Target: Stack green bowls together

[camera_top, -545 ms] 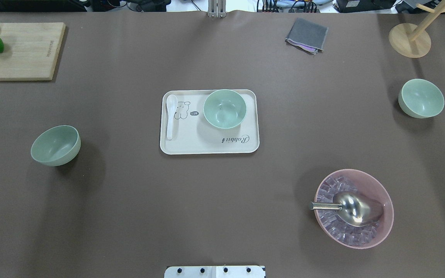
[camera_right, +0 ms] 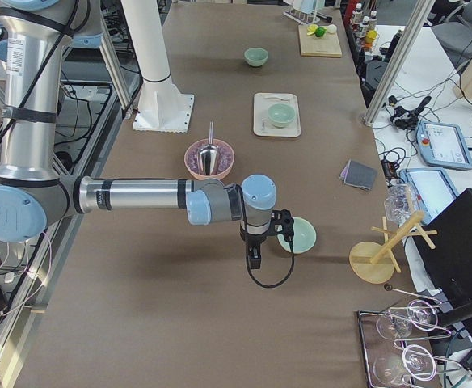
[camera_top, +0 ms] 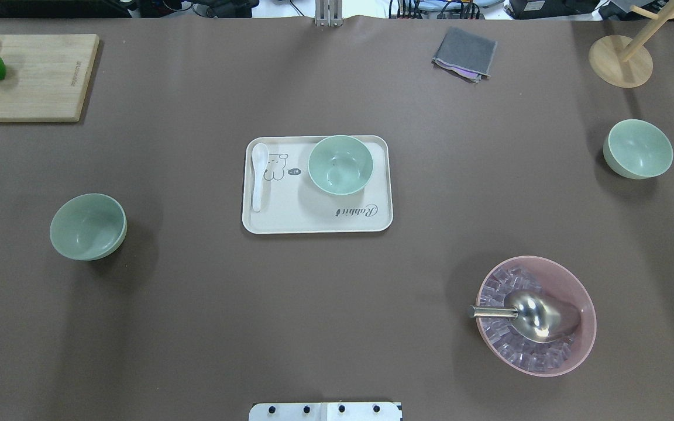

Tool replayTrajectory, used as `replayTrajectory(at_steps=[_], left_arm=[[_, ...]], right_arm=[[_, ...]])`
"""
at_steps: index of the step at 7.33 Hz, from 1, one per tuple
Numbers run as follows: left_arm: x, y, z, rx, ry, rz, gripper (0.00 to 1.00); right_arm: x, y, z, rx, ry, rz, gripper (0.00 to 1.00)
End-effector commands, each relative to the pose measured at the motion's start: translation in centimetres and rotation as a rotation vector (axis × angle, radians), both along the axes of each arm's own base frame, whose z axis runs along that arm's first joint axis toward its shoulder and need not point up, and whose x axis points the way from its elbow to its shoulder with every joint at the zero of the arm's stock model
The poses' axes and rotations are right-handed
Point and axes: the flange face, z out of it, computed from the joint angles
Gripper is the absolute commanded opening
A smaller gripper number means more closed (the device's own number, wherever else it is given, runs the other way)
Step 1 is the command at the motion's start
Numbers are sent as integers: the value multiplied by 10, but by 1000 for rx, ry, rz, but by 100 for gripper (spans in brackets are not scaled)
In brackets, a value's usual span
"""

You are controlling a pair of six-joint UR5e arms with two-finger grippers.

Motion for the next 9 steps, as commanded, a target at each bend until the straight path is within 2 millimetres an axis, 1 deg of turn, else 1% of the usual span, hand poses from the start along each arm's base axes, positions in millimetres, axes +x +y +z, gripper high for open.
replayTrajectory(at_steps=[1,2,6,7,8,9], left_arm=[[-10,15,-4,14,3,-40,98],[-10,18,0,6,3,-43,98],[-8,16,-2,8,11,-39,98],[-8,16,-2,7,13,-38,98],[-7,16,-2,7,13,-37,98],[-8,16,-2,5,13,-38,98]], right_arm=[[-1,0,1,-5,-6,1,100],[-1,0,-1,-2,-9,1,100],[-9,1,0,-15,-32,-13,100],[-15,1,-2,-13,-42,-26,100],[-18,0,-6,6,-46,-32,100],[-24,0,-5,61,-49,-51,100]])
